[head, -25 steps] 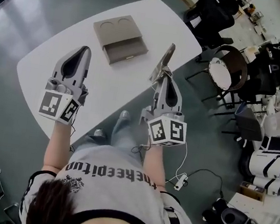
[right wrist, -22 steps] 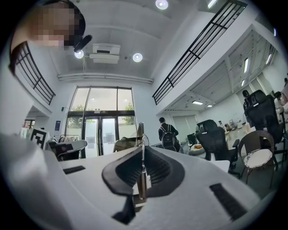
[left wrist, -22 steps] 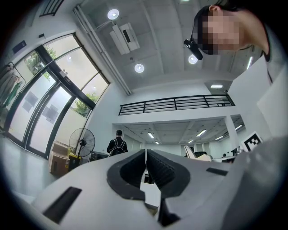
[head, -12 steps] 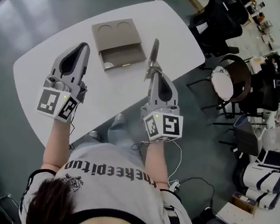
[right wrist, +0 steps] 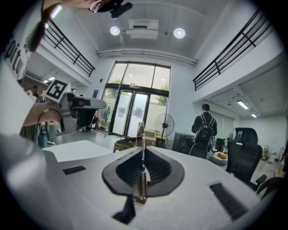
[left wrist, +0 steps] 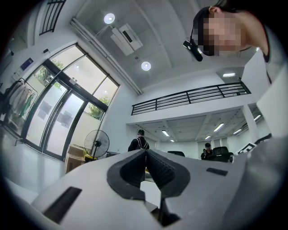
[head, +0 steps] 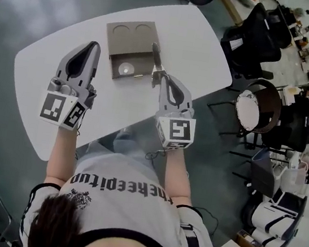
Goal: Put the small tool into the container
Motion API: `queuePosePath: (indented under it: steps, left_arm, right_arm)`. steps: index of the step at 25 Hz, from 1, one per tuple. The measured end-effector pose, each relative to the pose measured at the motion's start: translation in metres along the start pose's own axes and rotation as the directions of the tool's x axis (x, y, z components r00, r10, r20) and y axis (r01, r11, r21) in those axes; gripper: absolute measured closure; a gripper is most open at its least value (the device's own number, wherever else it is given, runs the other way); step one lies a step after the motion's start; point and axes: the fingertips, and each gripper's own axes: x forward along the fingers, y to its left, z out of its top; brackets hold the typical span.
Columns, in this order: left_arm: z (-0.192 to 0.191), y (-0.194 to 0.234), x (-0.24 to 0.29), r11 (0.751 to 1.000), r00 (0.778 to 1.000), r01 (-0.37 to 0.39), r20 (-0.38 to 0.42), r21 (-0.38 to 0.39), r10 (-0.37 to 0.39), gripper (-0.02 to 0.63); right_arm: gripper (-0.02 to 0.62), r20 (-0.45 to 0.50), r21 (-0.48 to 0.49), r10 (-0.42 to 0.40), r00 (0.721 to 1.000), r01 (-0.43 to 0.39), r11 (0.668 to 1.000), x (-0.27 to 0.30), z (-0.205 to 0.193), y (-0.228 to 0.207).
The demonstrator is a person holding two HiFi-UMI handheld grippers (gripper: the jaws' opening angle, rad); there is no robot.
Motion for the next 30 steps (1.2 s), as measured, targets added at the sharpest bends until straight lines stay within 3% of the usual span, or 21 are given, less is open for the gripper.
queuePosePath:
  steps: [7, 14, 17, 22, 30]
  left_arm:
    - [-0.011, -0.001, 0.008, 0.996, 0.996, -0.083, -0.01, 0.019, 0.083, 0.594]
    - [-0.027, 0.008, 0.009, 0.988, 0.988, -0.148, -0.039, 0.037, 0.149, 0.594]
    - [-0.033, 0.012, 0.007, 0.983, 0.982, -0.179, -0.048, 0.036, 0.18, 0.594]
    - [-0.037, 0.019, 0.005, 0.971, 0.97, -0.232, -0.056, 0.047, 0.235, 0.594]
    - [-0.044, 0.033, 0.002, 0.946, 0.945, -0.317, -0.065, 0.067, 0.321, 0.594]
  right_arm:
    - [0.592, -0.061, -0.122, 0.145, 0.988, -0.152, 0.981, 0.028, -0.027, 0.001]
    - [0.592, -0.157, -0.287, 0.245, 0.957, -0.281, 0.916, 0.062, -0.062, 0.01]
    - [0.592, -0.204, -0.357, 0.276, 0.939, -0.334, 0.872, 0.075, -0.077, 0.013]
    - [0.592, -0.27, -0.464, 0.345, 0.899, -0.435, 0.772, 0.093, -0.103, 0.023]
    - [0.592, -0.359, -0.525, 0.431, 0.828, -0.561, 0.64, 0.122, -0.143, 0.036]
